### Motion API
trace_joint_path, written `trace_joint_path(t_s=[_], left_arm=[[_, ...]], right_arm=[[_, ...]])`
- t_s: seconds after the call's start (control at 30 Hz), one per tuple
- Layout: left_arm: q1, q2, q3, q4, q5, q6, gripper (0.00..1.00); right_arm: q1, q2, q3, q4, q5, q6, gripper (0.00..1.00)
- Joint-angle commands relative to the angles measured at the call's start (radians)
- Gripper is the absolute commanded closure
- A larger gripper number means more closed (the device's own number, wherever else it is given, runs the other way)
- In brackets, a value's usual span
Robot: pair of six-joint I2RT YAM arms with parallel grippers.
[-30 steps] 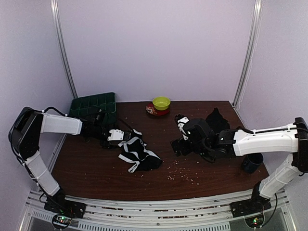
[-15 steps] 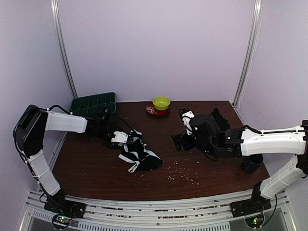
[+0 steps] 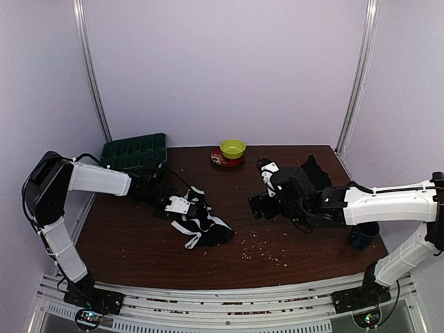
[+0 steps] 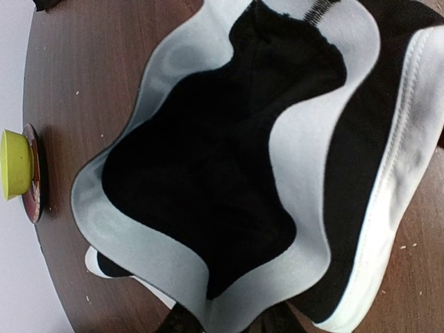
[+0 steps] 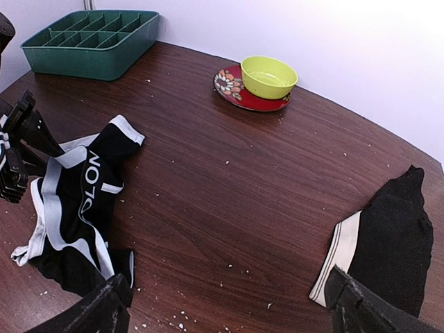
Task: Roll the underwear
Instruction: Pick up the underwear from the center of the board.
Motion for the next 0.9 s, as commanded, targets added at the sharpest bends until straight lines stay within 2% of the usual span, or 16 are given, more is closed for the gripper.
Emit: trace_joint_path(t_s=[0.0, 0.17, 0.33, 0.47, 0.67, 0.87], left_arm=[[-0.014, -0.026, -0.005, 0.046, -0.021, -0.014, 0.75], [-0.016, -0.041, 0.005, 0.041, -0.039, -0.019, 0.86], [-0.017, -0.068, 0.026, -0.004, -0.055, -0.016, 0.89], [-0.017, -0.089, 0.033, -0.024, -0.059, -0.012, 1.0], [-0.023, -0.108, 0.125, -0.1, -0.013, -0.066, 1.0], [-0.056, -0.136, 0.231, -0.235, 0.087, -0.145, 1.0]], right_arm=[[-0.002, 0.008, -0.002, 0.005, 0.024, -0.001, 0.0], [-0.003, 0.006, -0.004, 0.006, 0.024, -0.004, 0.0], [-0.003, 0.006, -0.003, 0.006, 0.023, -0.004, 0.0], [-0.002, 0.003, -0.004, 0.007, 0.023, -0.004, 0.0], [-0.003, -0.02, -0.031, 0.063, -0.03, -0.029, 0.0], [-0.003, -0.11, -0.167, 0.279, -0.146, -0.102, 0.0]])
